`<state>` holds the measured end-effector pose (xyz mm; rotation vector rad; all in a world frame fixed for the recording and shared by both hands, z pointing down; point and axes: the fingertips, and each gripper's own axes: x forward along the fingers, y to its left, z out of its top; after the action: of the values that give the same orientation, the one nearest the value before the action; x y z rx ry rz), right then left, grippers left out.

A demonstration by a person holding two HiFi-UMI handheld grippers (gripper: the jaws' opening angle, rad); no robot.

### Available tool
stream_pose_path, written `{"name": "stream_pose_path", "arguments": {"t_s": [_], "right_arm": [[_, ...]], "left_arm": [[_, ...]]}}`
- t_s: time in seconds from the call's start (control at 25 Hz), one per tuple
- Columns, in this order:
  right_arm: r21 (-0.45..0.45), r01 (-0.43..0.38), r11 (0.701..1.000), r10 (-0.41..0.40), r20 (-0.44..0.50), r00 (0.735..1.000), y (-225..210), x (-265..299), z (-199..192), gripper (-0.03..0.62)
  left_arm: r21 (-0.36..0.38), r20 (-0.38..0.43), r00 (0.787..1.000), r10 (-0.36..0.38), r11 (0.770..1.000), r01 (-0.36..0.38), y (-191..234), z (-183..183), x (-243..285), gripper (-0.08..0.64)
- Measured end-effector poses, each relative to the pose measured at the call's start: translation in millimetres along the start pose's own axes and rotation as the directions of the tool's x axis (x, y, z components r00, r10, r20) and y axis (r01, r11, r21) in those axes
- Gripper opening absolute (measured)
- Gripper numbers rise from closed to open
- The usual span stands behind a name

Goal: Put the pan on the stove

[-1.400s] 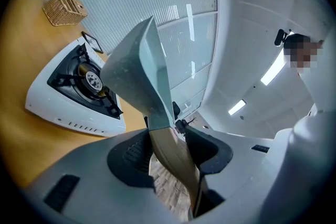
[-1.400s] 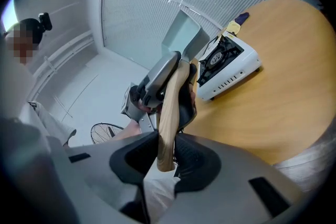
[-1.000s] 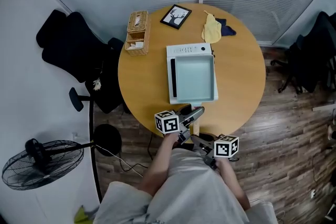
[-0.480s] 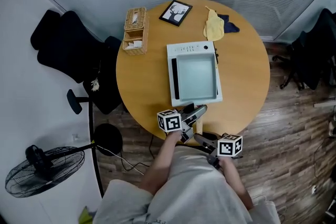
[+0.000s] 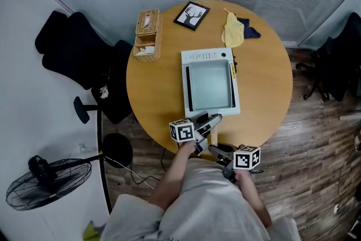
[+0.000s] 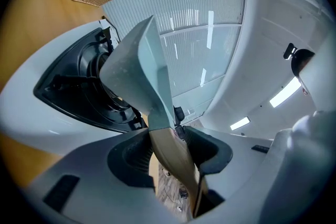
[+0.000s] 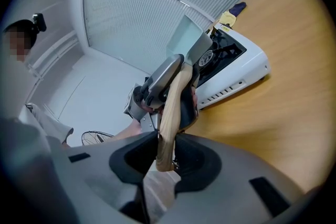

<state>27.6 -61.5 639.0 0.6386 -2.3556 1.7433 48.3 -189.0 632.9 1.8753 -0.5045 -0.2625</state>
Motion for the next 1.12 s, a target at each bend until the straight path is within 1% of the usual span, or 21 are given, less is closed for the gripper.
{"name": "stream_pose_path", "arguments": {"t_s": [0.36, 0.48, 0.56, 0.72, 0.96, 1.12], "right_arm": [[0.027, 0.009, 1.0, -0.009, -0.002, 1.0, -5.9, 4.0, 0.8, 0.109], [0.035, 0.011, 0.999, -0.011, -0.004, 1.0, -8.7, 3.6, 3.6, 0.11], [0.042, 0.011, 0.999, -0.01, -0.003, 1.0, -9.6, 3.9, 4.9, 0.112], [0.043, 0.014, 0.999, -0.014, 0.0, 1.0, -10.9, 3.8, 7.9, 0.115], [0.049, 0.021, 0.999, -0.021, 0.005, 1.0, -12.5, 3.2, 10.8, 0.117], [0.032, 0.026, 0.999, -0.027, 0.011, 1.0, -11.0, 2.0, 13.7, 0.124]], "left_arm": [[-0.058, -0.017, 1.0, 0.01, 0.998, -0.011, 14.6, -3.1, 1.9, 0.202], [-0.059, -0.038, 0.999, 0.037, 0.998, -0.039, 25.7, -5.7, 3.9, 0.202], [-0.068, -0.036, 0.999, 0.041, 0.997, -0.043, 30.4, -5.7, 4.7, 0.202], [-0.107, -0.01, 1.0, 0.028, 0.994, -0.029, 25.5, 0.2, 7.0, 0.202], [-0.106, -0.019, 0.999, 0.038, 0.994, -0.04, 26.7, 1.3, 10.1, 0.202], [-0.124, -0.024, 0.999, 0.042, 0.991, -0.045, 27.7, 1.7, 10.9, 0.204]]}}
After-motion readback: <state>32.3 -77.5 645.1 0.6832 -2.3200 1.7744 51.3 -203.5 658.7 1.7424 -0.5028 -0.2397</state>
